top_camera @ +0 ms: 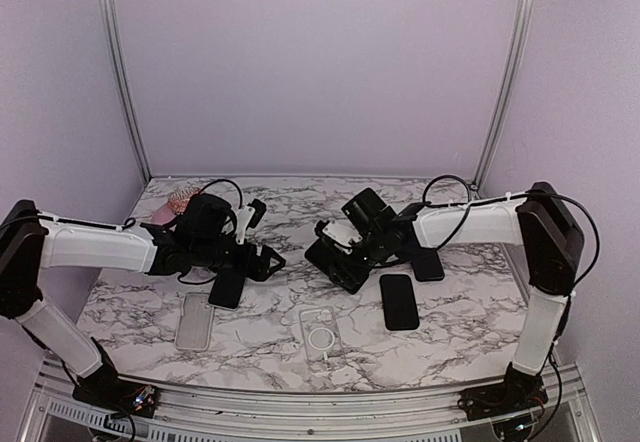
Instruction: Put the phone into the phone case
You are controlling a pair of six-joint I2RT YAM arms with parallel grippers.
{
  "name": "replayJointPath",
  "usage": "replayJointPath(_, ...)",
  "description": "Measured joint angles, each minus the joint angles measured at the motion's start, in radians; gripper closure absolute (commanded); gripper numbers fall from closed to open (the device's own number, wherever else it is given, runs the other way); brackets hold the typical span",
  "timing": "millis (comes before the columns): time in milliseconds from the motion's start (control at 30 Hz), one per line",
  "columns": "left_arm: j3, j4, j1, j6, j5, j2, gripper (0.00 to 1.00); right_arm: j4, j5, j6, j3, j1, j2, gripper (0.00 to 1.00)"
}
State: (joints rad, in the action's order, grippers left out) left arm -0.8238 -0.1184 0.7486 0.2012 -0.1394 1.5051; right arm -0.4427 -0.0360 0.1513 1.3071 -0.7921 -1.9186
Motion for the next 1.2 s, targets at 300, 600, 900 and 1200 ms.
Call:
replayJointPath(300, -0.035, -0.305, -0.042, 0.266, -0.153, 0.106, 0.16, 0.321, 0.184, -0.069, -0.22, -0.156, 0.253, 0.74)
replayJointPath(600, -0.012, -0.564, -0.033, 0.396, -0.24, 0.095, 0.76, 0.459, 0.307, -0.121, -0.244, -0.266, 0.301, 0.75)
replayJointPath(900, 0.008, -0.611, -0.016, 0.424, -0.283, 0.079, 1.0, 0.467, 0.348, -0.121, -0.244, -0.275, 0.301, 0.32)
replayJointPath(1200, 0.029, -0.515, -0.005, 0.269, -0.419, 0.05, 1.0, 0.401, -0.083, -0.1, -0.339, -0.134, 0.508, 0.07)
